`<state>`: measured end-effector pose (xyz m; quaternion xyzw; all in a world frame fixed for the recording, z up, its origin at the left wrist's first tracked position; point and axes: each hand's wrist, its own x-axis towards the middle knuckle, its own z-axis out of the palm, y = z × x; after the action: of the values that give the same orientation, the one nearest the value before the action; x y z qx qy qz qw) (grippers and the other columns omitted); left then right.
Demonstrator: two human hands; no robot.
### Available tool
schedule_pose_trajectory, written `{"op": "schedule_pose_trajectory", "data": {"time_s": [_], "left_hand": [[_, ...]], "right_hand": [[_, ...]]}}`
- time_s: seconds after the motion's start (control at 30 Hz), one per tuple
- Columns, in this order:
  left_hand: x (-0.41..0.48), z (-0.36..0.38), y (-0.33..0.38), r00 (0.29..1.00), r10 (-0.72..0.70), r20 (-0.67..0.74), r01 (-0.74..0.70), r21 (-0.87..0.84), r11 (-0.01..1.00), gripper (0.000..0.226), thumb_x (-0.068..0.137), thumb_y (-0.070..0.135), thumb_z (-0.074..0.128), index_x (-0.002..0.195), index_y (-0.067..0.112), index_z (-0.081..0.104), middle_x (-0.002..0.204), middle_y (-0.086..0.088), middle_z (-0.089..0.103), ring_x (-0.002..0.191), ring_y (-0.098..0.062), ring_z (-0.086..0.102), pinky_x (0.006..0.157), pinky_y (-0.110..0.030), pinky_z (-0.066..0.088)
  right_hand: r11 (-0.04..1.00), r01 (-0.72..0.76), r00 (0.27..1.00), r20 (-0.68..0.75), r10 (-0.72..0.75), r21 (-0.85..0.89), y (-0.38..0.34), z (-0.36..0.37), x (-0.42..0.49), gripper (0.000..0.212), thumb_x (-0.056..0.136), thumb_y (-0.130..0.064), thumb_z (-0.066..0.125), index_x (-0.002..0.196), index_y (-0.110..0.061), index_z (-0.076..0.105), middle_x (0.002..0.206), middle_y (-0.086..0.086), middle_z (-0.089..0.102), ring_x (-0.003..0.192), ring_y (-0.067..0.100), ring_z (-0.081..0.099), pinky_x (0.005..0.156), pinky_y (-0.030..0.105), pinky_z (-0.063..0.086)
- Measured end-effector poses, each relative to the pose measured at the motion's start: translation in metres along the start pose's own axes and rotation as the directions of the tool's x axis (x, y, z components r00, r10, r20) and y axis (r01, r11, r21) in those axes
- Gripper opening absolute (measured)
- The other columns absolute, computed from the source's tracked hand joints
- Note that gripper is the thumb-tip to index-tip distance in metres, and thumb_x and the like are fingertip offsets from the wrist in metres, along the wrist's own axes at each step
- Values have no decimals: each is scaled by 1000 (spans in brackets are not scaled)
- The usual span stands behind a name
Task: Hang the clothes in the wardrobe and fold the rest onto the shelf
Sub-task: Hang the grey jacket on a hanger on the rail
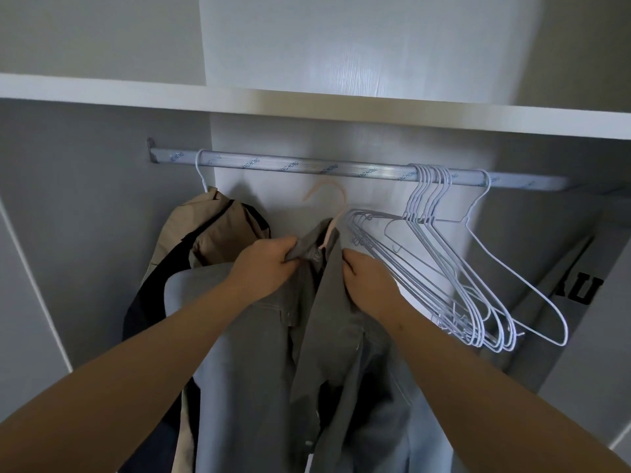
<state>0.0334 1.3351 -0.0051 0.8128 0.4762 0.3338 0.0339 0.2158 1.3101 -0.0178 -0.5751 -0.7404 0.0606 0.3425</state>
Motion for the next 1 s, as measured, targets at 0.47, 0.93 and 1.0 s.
{"op": "schedule_pose_trajectory", "data": {"time_s": [0.47,0.93,1.0], "left_hand": [[-14,-1,25,954,14,300,-17,8,1000,22,76,0,58,79,18,45,75,4,47,72,-15,48,64,-27,38],[15,31,21,972,126,196,-122,-35,992,22,95,21,50,111,7,56,98,-7,59,94,-24,55,71,-26,35],[19,35,29,985,94,142,-73,-148,986,18,93,17,52,104,4,58,90,-9,57,83,-19,52,63,-24,27]], "right_hand": [[941,-335,941,-23,336,47,35,10,-8,40,97,-29,44,58,-20,42,59,-3,46,54,9,42,52,23,31],[836,-415,888,-42,459,358,32,-14,-9,21,83,-28,53,67,-15,58,64,7,51,60,20,45,62,30,35],[831,-405,892,-37,451,382,31,-16,-10,22,83,-26,53,67,-12,61,62,7,52,58,19,44,62,30,35]]}}
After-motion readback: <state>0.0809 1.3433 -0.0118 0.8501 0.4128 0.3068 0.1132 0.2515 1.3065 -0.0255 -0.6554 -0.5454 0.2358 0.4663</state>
